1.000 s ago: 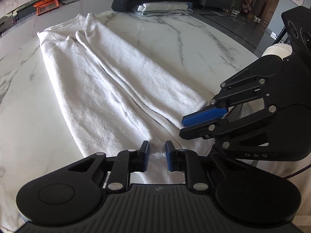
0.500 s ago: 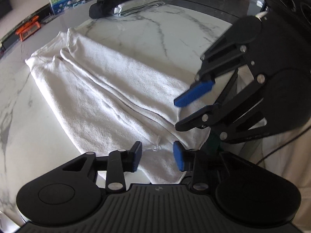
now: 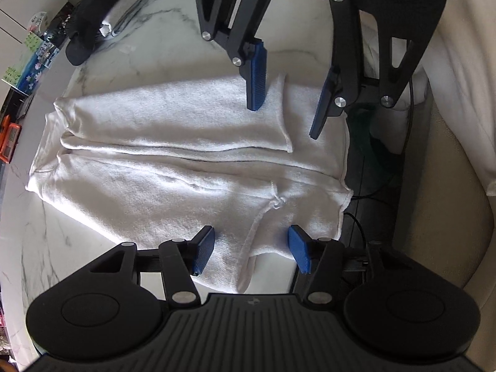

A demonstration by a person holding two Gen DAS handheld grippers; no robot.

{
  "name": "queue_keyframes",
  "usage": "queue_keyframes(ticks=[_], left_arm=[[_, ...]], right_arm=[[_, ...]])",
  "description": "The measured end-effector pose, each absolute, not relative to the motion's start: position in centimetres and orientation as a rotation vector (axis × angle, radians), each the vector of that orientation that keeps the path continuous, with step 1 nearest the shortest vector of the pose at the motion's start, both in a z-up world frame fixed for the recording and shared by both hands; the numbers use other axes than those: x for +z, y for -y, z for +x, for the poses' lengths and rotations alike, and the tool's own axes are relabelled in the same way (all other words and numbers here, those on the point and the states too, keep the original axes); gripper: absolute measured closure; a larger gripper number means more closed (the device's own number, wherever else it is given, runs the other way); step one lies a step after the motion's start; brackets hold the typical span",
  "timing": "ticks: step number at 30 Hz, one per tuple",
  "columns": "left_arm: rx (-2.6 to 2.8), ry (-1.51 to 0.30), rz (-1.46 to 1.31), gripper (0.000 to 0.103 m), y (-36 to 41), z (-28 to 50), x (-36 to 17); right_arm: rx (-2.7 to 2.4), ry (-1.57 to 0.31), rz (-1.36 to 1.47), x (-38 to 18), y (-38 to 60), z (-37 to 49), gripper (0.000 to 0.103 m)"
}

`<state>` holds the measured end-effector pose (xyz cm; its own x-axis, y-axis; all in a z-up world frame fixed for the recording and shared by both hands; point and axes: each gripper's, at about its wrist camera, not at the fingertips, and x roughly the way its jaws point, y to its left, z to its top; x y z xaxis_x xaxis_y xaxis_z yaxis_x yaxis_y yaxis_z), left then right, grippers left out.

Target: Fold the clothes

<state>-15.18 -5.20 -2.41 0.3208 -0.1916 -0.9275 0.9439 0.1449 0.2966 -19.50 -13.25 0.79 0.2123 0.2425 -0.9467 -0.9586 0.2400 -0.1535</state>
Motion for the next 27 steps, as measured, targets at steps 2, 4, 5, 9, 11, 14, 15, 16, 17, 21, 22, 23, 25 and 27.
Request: queue_keyframes(ticks=[2,4,5,9,11,14,15,16,17,21,22,23,25,27], left_arm=[[-1.003,-0.899,1.081,0.043,5.1,-14.5,-2.4],[-1.021,-0.93,1.043,0.043,4.9,-13.6,-2.4],[-1.031,-0.942,1.027,0.043,4.8,-13.2,-2.4],[-1.084,-0.976,0.996,0.043,4.5,-12.1,-2.3],[-1.1,-0.988,1.003,0.044,4.6,-11.7,-2.3],[-1.117,-0.999,1.011,0.046,4.8,-11.2,-2.2],[-1.12,-1.004,1.008,0.049,4.9,-10.9,-2.1],[-1.121,-1.009,1.001,0.055,4.9,-10.6,-2.0],[-1.118,-1.008,0.998,0.06,4.9,-10.5,-1.9],[-1.055,-0.962,1.06,0.084,5.1,-10.0,-1.9],[-1.054,-0.956,1.071,0.085,5.2,-10.1,-1.9],[-1.054,-0.948,1.083,0.085,5.2,-10.4,-1.9],[-1.048,-0.923,1.103,0.087,5.2,-10.9,-1.9],[-1.053,-0.925,1.096,0.088,4.9,-11.0,-1.7]], right_arm=[[1.035,-0.992,-0.96,0.3,13.1,-19.1,0.059],[1.059,-1.012,-0.94,0.2,13.3,-18.4,0.059],[1.072,-1.021,-0.934,0.2,13.3,-18.2,0.058],[1.106,-1.041,-0.944,0.2,13.4,-17.7,0.059],[1.12,-1.056,-0.949,0.3,13.3,-17.4,0.061],[1.128,-1.07,-0.951,0.4,13.2,-17.0,0.067],[1.127,-1.07,-0.953,0.4,13.2,-16.8,0.071],[1.125,-1.068,-0.957,0.4,13.2,-16.7,0.074],[1.123,-1.067,-0.961,0.4,13.2,-16.6,0.075],[1.105,-1.04,-0.988,0.4,13.1,-17.0,0.084],[1.102,-1.033,-0.992,0.4,13.1,-17.1,0.086],[1.097,-1.023,-0.997,0.4,13.1,-17.3,0.087],[1.081,-1.002,-0.994,0.3,13.3,-17.9,0.088],[1.071,-0.987,-0.994,0.4,13.5,-18.5,0.089]])
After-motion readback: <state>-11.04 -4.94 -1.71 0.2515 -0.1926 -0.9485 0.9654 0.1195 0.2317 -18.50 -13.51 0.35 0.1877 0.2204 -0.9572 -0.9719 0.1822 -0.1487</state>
